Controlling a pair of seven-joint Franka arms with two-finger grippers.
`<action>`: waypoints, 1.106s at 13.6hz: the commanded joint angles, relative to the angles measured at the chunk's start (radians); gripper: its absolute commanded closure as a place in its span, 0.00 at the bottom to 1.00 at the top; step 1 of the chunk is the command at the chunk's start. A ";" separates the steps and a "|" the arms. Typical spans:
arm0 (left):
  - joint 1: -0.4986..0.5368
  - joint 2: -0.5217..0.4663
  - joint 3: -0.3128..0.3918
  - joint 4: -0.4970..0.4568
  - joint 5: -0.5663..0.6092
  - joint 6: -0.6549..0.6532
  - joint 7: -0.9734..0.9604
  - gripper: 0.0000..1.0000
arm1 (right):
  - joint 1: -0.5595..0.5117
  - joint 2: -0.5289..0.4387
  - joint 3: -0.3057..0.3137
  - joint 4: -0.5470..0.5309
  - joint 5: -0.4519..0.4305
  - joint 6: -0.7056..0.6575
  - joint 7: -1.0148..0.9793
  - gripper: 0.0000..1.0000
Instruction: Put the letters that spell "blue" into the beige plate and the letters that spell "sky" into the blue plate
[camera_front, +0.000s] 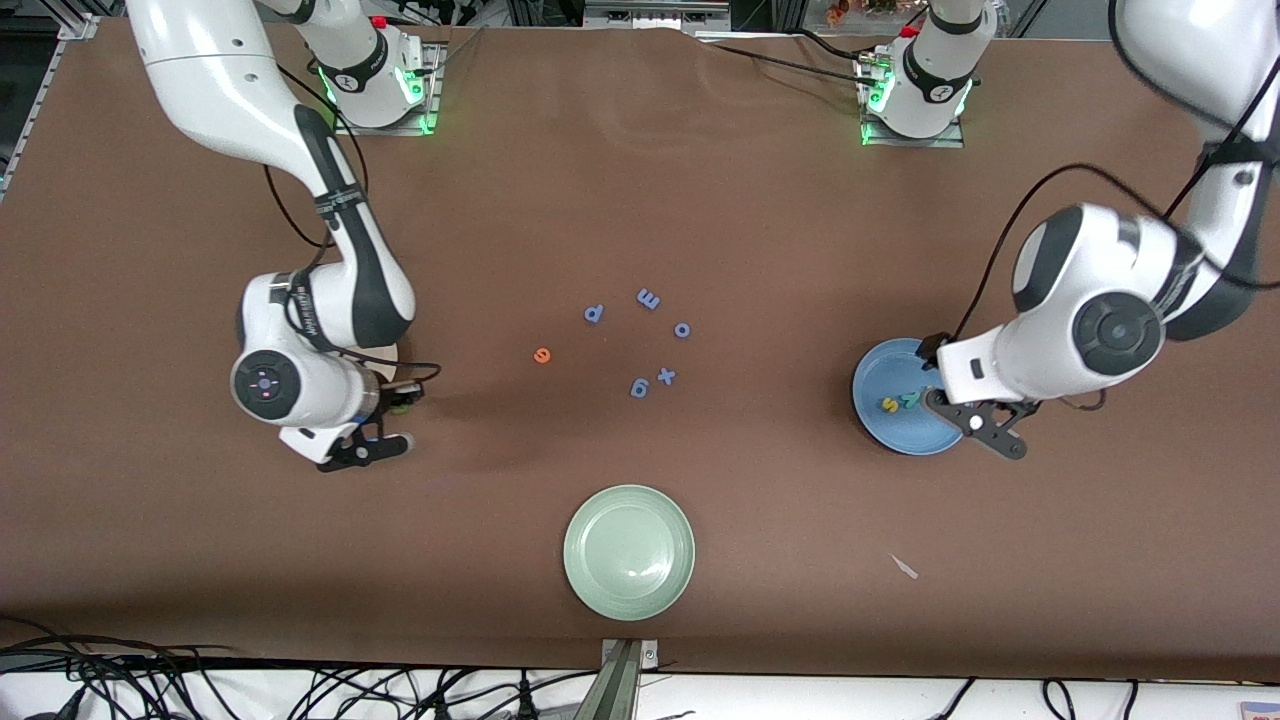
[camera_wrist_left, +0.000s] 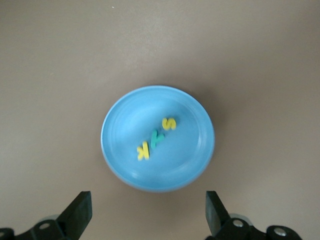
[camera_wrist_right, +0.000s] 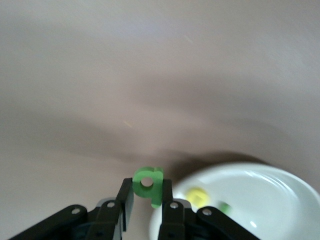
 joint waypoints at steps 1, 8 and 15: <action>0.003 -0.059 -0.023 0.096 -0.039 -0.146 -0.101 0.00 | 0.000 -0.039 -0.061 -0.061 0.002 -0.061 -0.106 0.81; -0.002 -0.277 0.140 0.133 -0.188 -0.227 -0.159 0.00 | -0.025 -0.037 -0.060 -0.057 0.010 -0.084 -0.058 0.00; -0.212 -0.506 0.394 -0.224 -0.240 -0.015 -0.174 0.00 | 0.046 -0.051 0.075 -0.055 0.057 -0.017 0.299 0.00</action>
